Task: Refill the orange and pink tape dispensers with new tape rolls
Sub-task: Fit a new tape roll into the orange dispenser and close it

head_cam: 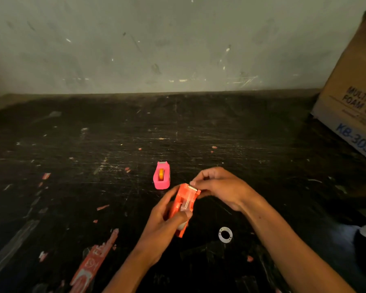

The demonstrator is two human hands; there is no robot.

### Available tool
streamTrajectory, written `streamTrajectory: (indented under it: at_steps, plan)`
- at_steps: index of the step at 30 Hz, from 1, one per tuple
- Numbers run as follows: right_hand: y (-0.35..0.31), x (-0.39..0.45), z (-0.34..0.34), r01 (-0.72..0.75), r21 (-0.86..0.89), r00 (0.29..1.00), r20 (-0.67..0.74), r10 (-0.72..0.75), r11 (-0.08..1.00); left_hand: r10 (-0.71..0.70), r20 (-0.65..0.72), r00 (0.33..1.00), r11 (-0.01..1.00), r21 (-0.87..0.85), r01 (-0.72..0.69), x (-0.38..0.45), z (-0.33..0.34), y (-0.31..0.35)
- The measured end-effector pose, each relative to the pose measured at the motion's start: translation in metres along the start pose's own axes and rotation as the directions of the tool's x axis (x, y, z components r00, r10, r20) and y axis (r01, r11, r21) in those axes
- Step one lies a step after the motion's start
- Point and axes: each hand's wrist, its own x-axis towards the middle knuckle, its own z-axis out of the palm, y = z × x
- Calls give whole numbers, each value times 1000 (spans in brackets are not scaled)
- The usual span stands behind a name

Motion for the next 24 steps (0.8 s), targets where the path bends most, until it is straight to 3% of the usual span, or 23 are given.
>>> streamTrajectory:
  at_steps: [3,6,9,11,15,24]
  plan:
    - [9,7,2,-39,44,999,-8,39,998,-23,-6,1000,1000,-14,23,4,-1,-2]
    - [23,15,6,-55,219,996,-55,69,974,-97,-57,994,994,-61,93,12,1,-7]
    - [39,14,10,-8,358,967,-234,98,934,-164,-115,980,973,-185,141,24,3,-12]
    - [51,6,20,20,379,937,-329,115,925,-184,-173,967,962,-234,142,32,5,-18]
    - [74,-7,47,20,354,957,-278,84,935,-196,-244,950,957,-258,131,47,9,-30]
    - [84,27,35,25,318,949,-304,77,948,-209,-180,961,978,-55,203,89,19,-37]
